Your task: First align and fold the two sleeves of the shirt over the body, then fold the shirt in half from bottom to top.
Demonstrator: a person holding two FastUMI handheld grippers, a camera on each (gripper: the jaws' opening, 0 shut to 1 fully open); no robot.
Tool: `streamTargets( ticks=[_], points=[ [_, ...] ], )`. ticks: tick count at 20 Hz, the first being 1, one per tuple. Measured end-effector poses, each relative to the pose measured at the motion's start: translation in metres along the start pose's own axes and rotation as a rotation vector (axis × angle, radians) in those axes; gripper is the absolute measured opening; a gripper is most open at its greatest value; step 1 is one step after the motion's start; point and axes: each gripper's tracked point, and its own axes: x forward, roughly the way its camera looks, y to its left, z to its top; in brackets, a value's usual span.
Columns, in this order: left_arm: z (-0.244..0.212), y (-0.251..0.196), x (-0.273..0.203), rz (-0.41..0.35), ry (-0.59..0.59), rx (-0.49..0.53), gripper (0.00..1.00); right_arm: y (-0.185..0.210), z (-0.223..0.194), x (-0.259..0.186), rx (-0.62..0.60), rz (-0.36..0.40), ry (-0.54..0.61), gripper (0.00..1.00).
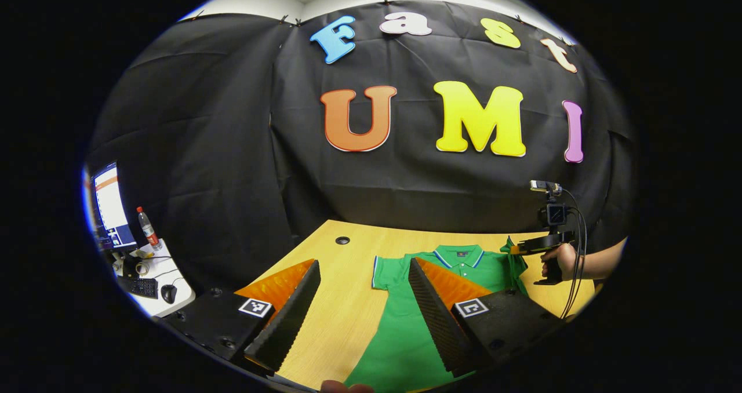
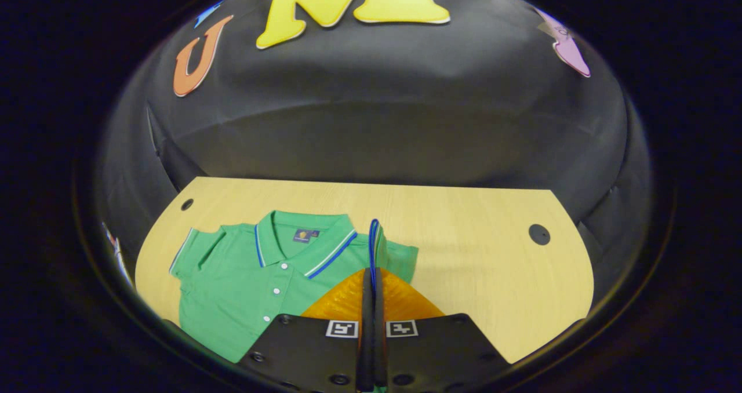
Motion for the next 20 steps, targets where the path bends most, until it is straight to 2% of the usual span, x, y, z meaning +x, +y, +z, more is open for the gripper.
streamTargets(
  ticks=[2, 4, 5, 7, 8, 11, 13, 15, 17, 18, 19, 20],
  points=[
    [-0.001, 0.007, -0.002, 0.012, 0.003, -0.004, 0.99, 0.015, -0.007, 0.008, -0.003, 0.025, 0.032, 0.03],
    [-0.002, 0.013, -0.003, 0.017, 0.007, -0.008, 0.99, 0.041, -0.007, 0.004, 0.010, 0.112, 0.040, 0.13],
    [-0.002, 0.014, -0.002, 0.015, 0.013, -0.011, 0.99, 0.049, -0.004, 0.002, 0.004, 0.125, 0.034, 0.28],
    [0.000, 0.014, -0.002, 0.004, 0.008, -0.027, 0.98, 0.052, 0.001, -0.007, 0.000, 0.129, 0.013, 0.41],
    [0.002, 0.014, -0.003, -0.005, 0.003, -0.035, 0.98, 0.052, 0.004, -0.012, 0.003, 0.124, 0.001, 0.51],
    [0.008, 0.013, -0.001, -0.034, -0.020, -0.044, 0.98, 0.040, 0.018, -0.038, -0.013, 0.064, -0.072, 0.96],
    [0.013, 0.010, 0.001, -0.067, -0.037, -0.054, 0.98, 0.033, 0.026, -0.062, -0.024, 0.027, -0.123, 0.84],
    [0.016, 0.006, 0.004, -0.119, -0.047, -0.051, 0.98, 0.031, 0.031, -0.087, -0.048, 0.000, -0.158, 0.95],
    [0.025, 0.005, 0.009, -0.175, -0.074, -0.033, 0.98, 0.030, 0.036, -0.119, -0.081, -0.016, -0.201, 0.96],
    [0.029, 0.004, 0.011, -0.204, -0.088, -0.022, 0.98, 0.031, 0.039, -0.135, -0.090, -0.017, -0.224, 0.93],
    [0.030, 0.006, 0.017, -0.224, -0.096, -0.014, 0.99, 0.032, 0.041, -0.153, -0.096, -0.021, -0.246, 0.96],
    [0.031, 0.007, 0.022, -0.246, -0.100, -0.014, 0.98, 0.033, 0.042, -0.171, -0.097, -0.024, -0.269, 0.93]
  ],
)
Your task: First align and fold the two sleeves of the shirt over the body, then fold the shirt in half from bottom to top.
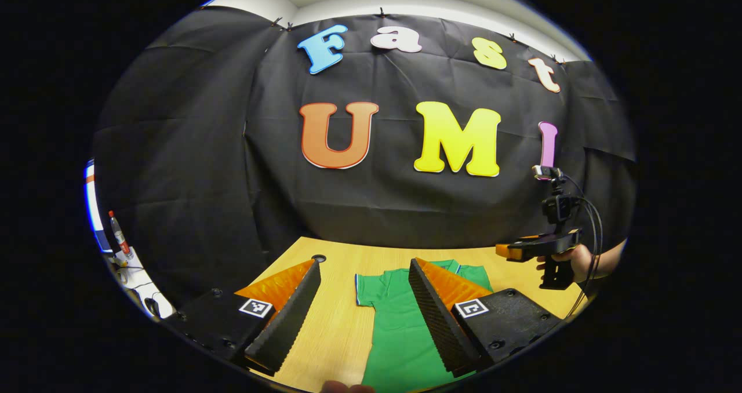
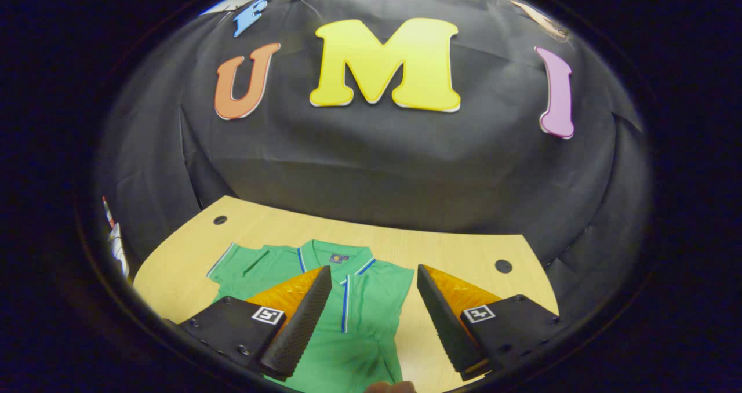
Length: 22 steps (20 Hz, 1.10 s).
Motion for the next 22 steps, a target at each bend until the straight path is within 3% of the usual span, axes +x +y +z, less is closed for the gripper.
streamTargets(
  ticks=[6, 10, 17, 21, 22],
  points=[
    [-0.020, 0.007, 0.031, -0.099, 0.037, -0.054, 0.98, 0.006, 0.029, -0.103, 0.024, -0.027, -0.105, 0.95],
    [-0.060, 0.004, 0.062, -0.162, 0.148, -0.129, 0.98, 0.005, 0.037, -0.154, 0.056, -0.054, -0.149, 0.96],
    [-0.137, 0.000, 0.116, -0.226, 0.367, -0.233, 0.99, -0.023, 0.019, -0.207, 0.065, -0.127, -0.137, 0.95],
    [-0.163, 0.003, 0.148, -0.222, 0.435, -0.249, 0.99, -0.037, 0.005, -0.222, 0.062, -0.166, -0.115, 0.92],
    [-0.168, 0.004, 0.154, -0.226, 0.447, -0.253, 0.99, -0.040, 0.001, -0.226, 0.071, -0.172, -0.109, 0.96]
  ],
)
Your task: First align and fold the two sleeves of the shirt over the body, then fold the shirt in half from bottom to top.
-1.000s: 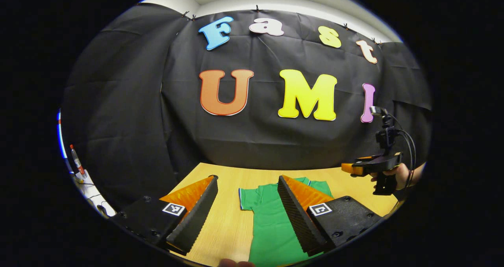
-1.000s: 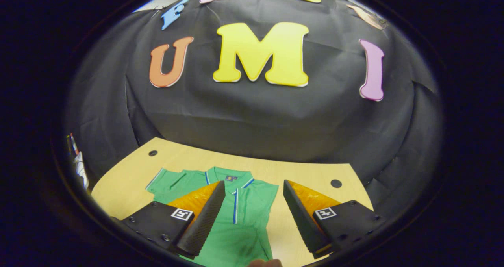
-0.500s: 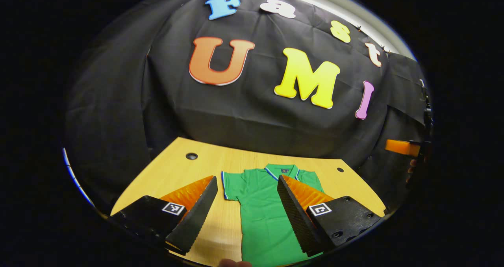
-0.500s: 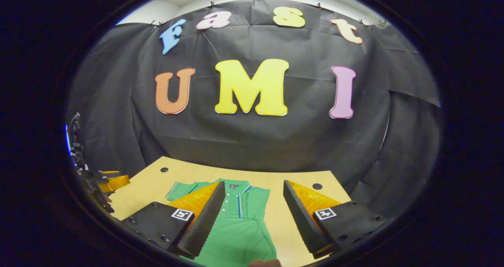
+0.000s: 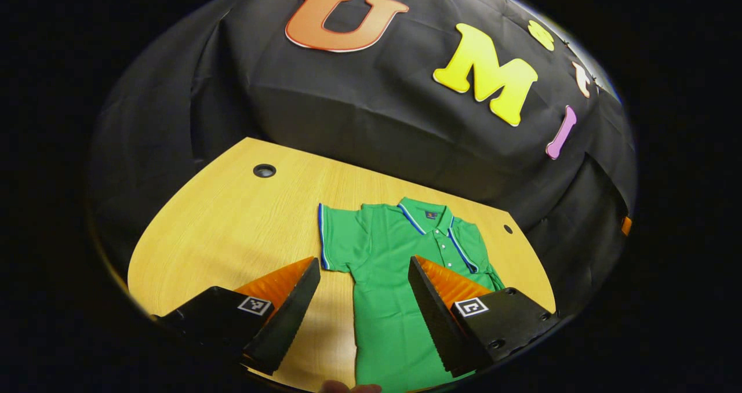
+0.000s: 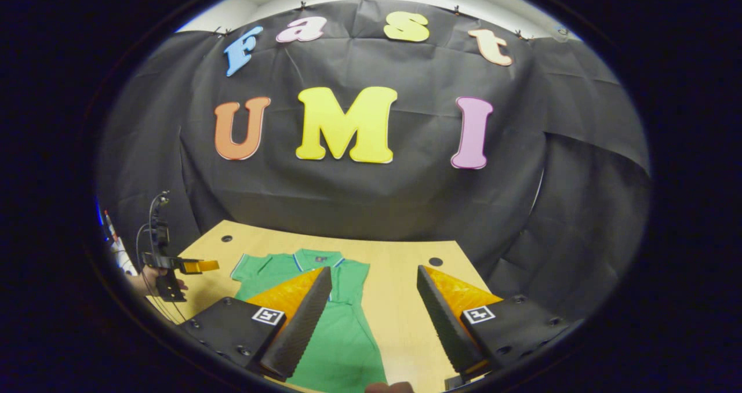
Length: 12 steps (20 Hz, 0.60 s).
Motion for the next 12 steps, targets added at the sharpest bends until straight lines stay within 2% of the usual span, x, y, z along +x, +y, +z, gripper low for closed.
streamTargets(
  ticks=[4, 7, 10, 11, 12],
  points=[
    [-0.010, 0.015, 0.031, -0.003, 0.067, 0.017, 0.99, -0.013, -0.016, -0.010, -0.002, -0.032, 0.029, 0.95],
    [-0.011, 0.020, 0.055, -0.020, 0.101, -0.020, 1.00, -0.017, -0.030, -0.014, -0.003, -0.033, 0.072, 0.93],
    [-0.016, 0.038, 0.080, -0.011, 0.148, -0.030, 0.98, -0.025, -0.036, -0.017, -0.008, -0.049, 0.096, 0.96],
    [-0.017, 0.042, 0.087, -0.015, 0.166, -0.041, 0.87, -0.027, -0.036, -0.017, -0.012, -0.056, 0.098, 0.96],
    [-0.019, 0.044, 0.093, -0.015, 0.187, -0.052, 0.98, -0.028, -0.036, -0.017, -0.014, -0.060, 0.099, 0.96]
  ],
)
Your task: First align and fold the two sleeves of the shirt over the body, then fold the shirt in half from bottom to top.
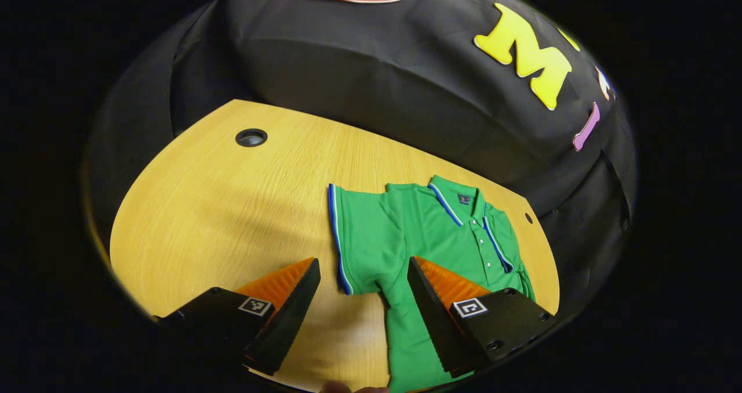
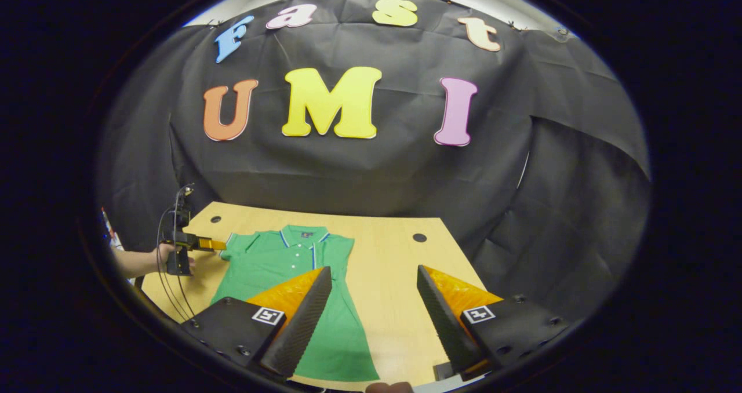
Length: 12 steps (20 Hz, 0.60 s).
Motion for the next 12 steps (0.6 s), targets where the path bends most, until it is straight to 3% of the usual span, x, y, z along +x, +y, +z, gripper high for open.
streamTargets(
  ticks=[8, 12],
  points=[
    [0.000, -0.008, 0.026, -0.040, 0.056, 0.024, 0.89, -0.008, -0.010, 0.006, 0.023, -0.027, 0.039, 0.96],
    [0.001, -0.002, 0.036, 0.006, 0.064, 0.067, 0.71, -0.013, -0.018, 0.009, 0.048, -0.041, 0.062, 0.95]
  ],
)
